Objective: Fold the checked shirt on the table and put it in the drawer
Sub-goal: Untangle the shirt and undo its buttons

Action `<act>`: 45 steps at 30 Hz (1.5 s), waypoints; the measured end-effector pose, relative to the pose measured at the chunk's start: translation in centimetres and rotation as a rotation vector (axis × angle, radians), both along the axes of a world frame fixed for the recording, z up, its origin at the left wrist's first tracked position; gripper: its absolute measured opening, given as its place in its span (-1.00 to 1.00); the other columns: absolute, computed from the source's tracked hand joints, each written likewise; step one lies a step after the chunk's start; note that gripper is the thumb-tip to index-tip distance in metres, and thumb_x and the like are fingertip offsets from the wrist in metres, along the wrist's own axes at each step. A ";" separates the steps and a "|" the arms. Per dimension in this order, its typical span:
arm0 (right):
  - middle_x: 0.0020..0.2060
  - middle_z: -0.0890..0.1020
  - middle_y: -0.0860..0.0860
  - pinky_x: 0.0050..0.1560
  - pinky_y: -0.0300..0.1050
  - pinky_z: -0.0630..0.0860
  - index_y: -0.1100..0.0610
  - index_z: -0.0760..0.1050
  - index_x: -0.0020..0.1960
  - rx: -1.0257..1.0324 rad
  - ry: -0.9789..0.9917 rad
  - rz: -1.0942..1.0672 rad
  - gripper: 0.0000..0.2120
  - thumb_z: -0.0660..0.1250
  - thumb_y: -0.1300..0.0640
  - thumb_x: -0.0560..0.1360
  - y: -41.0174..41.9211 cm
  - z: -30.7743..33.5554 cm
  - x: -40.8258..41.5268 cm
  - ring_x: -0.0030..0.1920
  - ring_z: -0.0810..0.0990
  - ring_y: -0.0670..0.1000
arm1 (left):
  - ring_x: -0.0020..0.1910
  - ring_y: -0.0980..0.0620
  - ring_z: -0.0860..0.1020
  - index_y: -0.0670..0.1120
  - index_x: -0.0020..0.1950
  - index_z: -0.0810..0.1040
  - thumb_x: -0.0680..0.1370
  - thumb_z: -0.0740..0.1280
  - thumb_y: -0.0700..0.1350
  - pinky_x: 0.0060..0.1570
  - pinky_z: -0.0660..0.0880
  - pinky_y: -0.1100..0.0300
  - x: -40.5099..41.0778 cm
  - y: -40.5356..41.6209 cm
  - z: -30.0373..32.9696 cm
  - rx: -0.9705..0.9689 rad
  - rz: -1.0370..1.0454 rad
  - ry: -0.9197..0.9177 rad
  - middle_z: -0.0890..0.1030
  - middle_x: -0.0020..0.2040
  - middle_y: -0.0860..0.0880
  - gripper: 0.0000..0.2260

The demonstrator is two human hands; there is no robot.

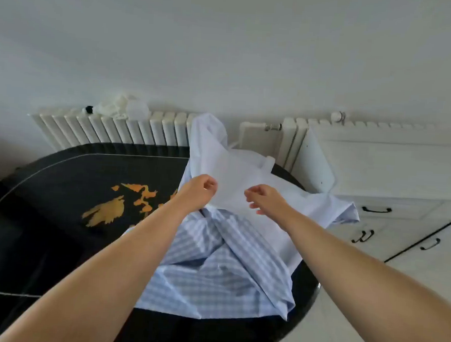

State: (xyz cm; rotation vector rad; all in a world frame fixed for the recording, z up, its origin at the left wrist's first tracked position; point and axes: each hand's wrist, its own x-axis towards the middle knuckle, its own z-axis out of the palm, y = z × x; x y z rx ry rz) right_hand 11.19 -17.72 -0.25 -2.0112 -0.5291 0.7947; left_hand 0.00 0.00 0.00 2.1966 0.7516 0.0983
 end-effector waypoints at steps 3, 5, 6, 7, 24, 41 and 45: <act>0.06 0.57 0.05 0.07 -0.03 0.51 0.15 0.47 0.21 -0.142 -0.038 -0.068 -0.68 0.30 -0.01 0.55 -1.4 -4.5 -1.0 0.01 0.58 0.06 | 0.34 -0.19 0.32 0.01 0.35 0.37 0.56 0.21 0.07 0.26 0.32 -0.08 -1.4 0.6 -5.3 0.276 -0.024 0.259 0.41 0.35 -0.06 -0.63; 0.12 0.51 0.04 0.03 -0.11 0.43 0.16 0.41 0.29 -0.240 -0.019 -0.105 -0.62 0.29 0.00 0.55 -2.9 -7.7 -1.9 0.02 0.50 0.02 | 0.38 -0.22 0.27 0.00 0.42 0.26 0.57 0.19 0.09 0.27 0.32 -0.14 -3.0 0.4 -8.6 0.255 -0.038 0.349 0.29 0.43 -0.08 -0.55; 0.17 0.49 0.05 0.01 -0.14 0.40 0.16 0.40 0.31 -0.292 -0.027 -0.114 -0.61 0.29 0.00 0.55 -3.6 -9.0 -2.2 0.01 0.48 0.00 | 0.36 -0.23 0.29 0.00 0.45 0.21 0.57 0.19 0.11 0.26 0.33 -0.15 -3.6 0.1 -9.8 0.172 -0.034 0.377 0.26 0.44 -0.08 -0.52; 0.23 0.46 0.08 0.00 -0.14 0.39 0.15 0.39 0.32 -0.333 -0.028 -0.133 -0.61 0.28 0.02 0.55 -4.1 -10.1 -2.4 -0.02 0.47 0.00 | 0.34 -0.24 0.33 -0.01 0.47 0.17 0.56 0.19 0.14 0.26 0.33 -0.15 -3.9 0.0 -11.4 0.067 -0.032 0.386 0.25 0.44 -0.08 -0.47; 0.32 0.33 0.16 0.10 0.04 0.40 0.16 0.05 0.49 -0.512 0.363 -0.760 -0.31 0.32 0.07 0.48 -8.8 -16.4 -4.2 0.17 0.45 0.22 | -0.33 -0.07 0.47 -0.22 0.05 0.51 0.61 0.13 0.10 -0.21 0.41 0.12 4.9 -2.7 -13.3 -0.637 0.489 0.068 0.51 -0.28 -0.08 -0.61; -0.19 0.56 0.09 -0.13 -0.07 0.40 0.26 0.46 -0.05 0.002 0.162 -0.698 -0.77 0.23 0.08 0.60 -16.5 -15.8 -7.5 -0.15 0.53 0.07 | 0.35 -0.04 0.39 0.03 0.46 0.28 0.37 0.15 0.46 0.36 0.30 -0.04 5.0 -7.6 -13.9 -0.651 0.297 0.362 0.40 0.39 0.04 -0.22; -0.13 0.60 0.06 -0.10 -0.13 0.36 0.18 0.51 0.05 -0.037 0.068 -0.596 -0.81 0.20 0.09 0.61 -21.9 -14.2 -6.3 -0.09 0.54 0.08 | 0.16 -0.05 0.52 0.10 0.41 0.31 0.53 0.11 0.31 0.04 0.48 0.02 3.6 -12.7 -13.0 -0.766 0.444 0.219 0.49 0.28 0.01 -0.49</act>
